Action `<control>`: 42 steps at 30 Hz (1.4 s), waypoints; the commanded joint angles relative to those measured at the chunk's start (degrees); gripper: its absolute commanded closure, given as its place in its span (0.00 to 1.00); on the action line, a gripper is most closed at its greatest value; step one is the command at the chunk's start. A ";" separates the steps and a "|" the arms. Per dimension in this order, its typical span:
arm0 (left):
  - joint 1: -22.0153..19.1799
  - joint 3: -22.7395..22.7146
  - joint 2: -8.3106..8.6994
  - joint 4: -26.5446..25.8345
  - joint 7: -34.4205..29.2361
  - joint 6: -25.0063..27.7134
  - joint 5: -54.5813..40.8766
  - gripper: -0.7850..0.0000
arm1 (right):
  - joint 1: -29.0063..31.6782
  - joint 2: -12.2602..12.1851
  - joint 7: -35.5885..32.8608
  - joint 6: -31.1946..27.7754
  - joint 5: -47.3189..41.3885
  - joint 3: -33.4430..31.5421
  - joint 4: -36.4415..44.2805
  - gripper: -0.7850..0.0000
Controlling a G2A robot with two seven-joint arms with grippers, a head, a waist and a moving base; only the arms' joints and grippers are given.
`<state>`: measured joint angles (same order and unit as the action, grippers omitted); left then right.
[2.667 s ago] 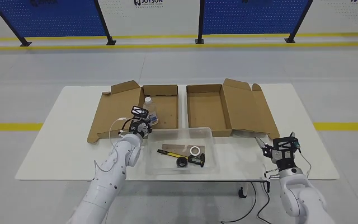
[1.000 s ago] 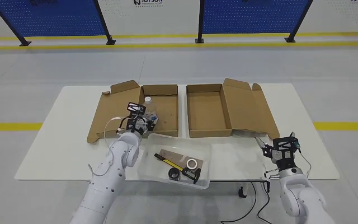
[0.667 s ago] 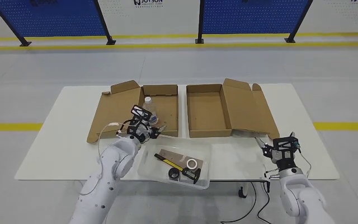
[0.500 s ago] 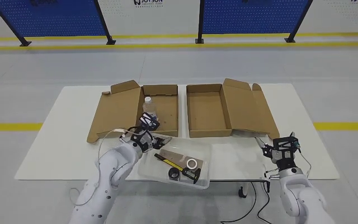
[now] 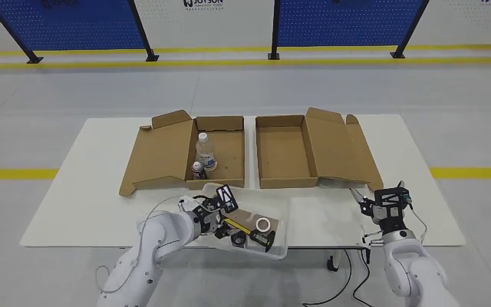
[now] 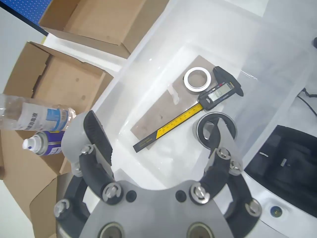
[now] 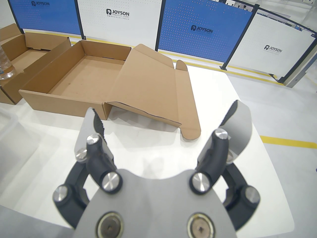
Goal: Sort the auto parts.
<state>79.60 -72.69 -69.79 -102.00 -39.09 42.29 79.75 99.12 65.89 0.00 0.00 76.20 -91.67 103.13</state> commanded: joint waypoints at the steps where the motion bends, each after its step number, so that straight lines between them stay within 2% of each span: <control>1: -0.92 0.69 0.00 1.01 -1.25 0.01 -0.49 0.00 | 0.00 0.00 0.00 0.00 0.00 0.00 0.00 0.00; 12: -3.89 3.80 0.27 2.90 -7.58 2.43 -6.26 0.00 | 0.00 0.00 0.00 0.00 0.00 0.00 0.00 0.00; 24: -6.59 6.69 0.55 5.26 -8.20 0.83 -5.32 0.00 | 0.00 0.00 0.00 0.00 0.00 0.00 0.00 0.00; 26: -7.17 7.21 0.69 5.29 -8.43 1.92 -4.45 0.09 | 0.00 0.00 0.00 0.00 0.00 0.00 0.00 0.00; 32: -8.19 8.20 1.05 5.90 -9.24 3.89 -4.04 0.23 | 0.00 0.00 0.00 0.00 0.00 0.00 0.00 0.00; 33: -8.31 8.35 1.09 5.95 -9.28 3.91 -4.05 0.30 | 0.00 0.00 0.00 0.00 0.00 0.00 0.00 0.00; 36: -8.68 9.02 1.22 6.04 -9.65 4.29 -3.83 0.37 | 0.00 0.00 0.00 0.00 0.00 0.00 0.00 0.00; 39: -9.21 9.89 1.37 6.09 -10.27 5.63 -3.51 0.49 | 0.00 0.00 0.00 0.00 0.00 0.00 0.00 0.00; 42: -9.53 10.62 1.61 5.88 -10.72 7.59 -2.95 0.44 | 0.00 0.00 0.00 0.00 0.00 0.00 0.00 0.00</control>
<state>70.14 -62.30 -68.27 -96.04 -49.72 49.17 76.55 99.12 65.89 0.00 0.00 76.20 -91.67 103.13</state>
